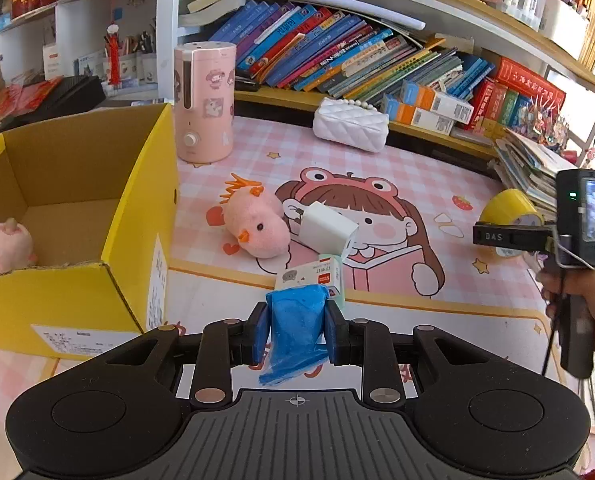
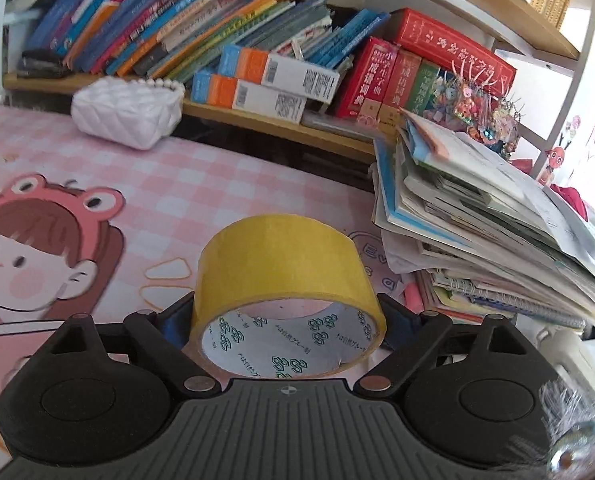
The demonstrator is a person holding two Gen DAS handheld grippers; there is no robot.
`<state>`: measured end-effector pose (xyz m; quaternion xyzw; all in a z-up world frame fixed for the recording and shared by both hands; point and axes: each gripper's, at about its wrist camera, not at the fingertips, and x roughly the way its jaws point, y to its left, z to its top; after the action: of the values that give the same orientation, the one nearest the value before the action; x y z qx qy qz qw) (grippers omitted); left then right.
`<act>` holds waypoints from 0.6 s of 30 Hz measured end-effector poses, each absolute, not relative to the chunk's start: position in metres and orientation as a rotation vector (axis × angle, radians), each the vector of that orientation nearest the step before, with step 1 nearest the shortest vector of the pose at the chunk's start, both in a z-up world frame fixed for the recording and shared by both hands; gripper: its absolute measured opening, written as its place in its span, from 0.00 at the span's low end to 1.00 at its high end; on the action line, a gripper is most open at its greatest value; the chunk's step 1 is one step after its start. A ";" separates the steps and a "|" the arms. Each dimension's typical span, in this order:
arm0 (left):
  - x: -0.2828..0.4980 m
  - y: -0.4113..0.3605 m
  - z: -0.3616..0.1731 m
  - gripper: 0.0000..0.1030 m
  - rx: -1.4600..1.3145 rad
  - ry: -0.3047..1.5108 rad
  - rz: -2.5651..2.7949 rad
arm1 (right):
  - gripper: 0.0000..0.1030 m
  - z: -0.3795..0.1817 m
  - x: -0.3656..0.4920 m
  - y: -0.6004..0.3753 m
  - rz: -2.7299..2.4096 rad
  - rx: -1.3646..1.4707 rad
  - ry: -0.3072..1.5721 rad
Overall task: Organize objects
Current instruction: 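Carry the blue toy and yellow tape in both grippers to the yellow box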
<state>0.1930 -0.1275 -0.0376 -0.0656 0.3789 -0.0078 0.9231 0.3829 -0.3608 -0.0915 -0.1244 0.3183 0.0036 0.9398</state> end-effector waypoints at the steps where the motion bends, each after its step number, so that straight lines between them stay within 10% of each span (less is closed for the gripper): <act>1: 0.192 -0.127 -0.037 0.26 -0.138 0.774 -0.016 | 0.87 -0.088 0.377 -0.359 0.012 -0.241 0.649; 18: 0.157 -0.101 -0.022 0.26 -0.162 0.694 -0.071 | 0.87 -0.027 0.247 -0.297 0.222 -0.029 0.730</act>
<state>0.1569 -0.1011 -0.0224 -0.0792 0.3394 -0.0349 0.9366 0.2471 -0.2967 -0.0272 -0.0141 0.3564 0.1082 0.9279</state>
